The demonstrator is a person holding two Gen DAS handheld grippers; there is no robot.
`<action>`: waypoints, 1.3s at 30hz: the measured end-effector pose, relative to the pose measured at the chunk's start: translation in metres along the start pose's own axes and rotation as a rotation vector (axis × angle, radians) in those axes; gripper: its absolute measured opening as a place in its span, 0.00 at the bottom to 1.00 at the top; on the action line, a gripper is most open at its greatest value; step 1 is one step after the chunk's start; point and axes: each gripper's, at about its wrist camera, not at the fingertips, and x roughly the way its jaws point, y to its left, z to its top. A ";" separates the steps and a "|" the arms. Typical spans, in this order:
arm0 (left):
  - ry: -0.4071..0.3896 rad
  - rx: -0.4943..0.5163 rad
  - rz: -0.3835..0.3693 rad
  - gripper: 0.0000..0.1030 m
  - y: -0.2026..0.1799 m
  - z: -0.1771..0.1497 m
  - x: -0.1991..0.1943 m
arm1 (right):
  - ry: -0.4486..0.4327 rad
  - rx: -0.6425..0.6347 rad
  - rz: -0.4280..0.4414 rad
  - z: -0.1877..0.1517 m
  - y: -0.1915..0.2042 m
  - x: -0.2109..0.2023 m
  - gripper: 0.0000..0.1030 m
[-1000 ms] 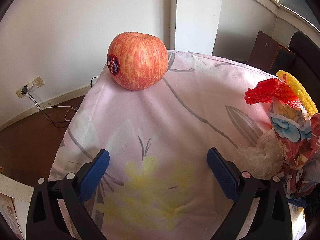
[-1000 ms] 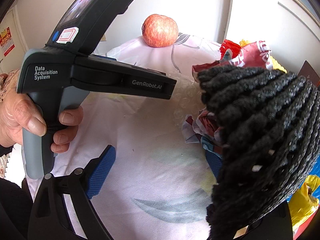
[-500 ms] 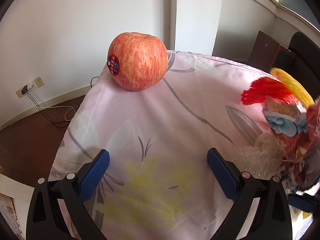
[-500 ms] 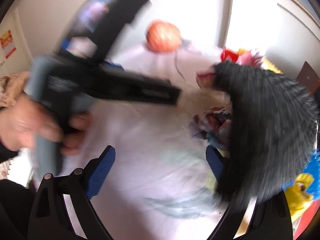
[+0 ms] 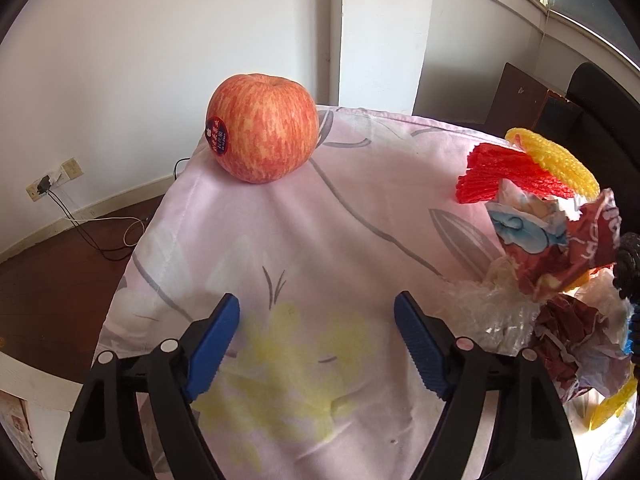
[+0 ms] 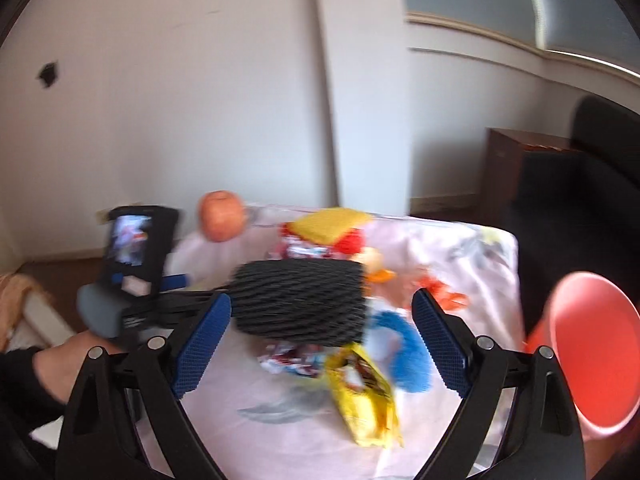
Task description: Collect trash
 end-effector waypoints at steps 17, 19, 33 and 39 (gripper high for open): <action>-0.138 0.074 -0.053 0.75 -0.023 0.004 -0.066 | -0.019 0.096 -0.165 -0.019 -0.013 -0.004 0.90; -0.147 0.081 -0.066 0.75 -0.026 0.004 -0.073 | -0.025 0.094 -0.168 -0.020 -0.012 -0.006 0.90; -0.207 0.122 -0.075 0.73 -0.043 -0.001 -0.101 | -0.048 0.099 -0.172 -0.023 -0.011 -0.015 0.90; -0.212 0.123 -0.075 0.73 -0.044 -0.004 -0.104 | -0.053 0.106 -0.179 -0.023 -0.010 -0.017 0.90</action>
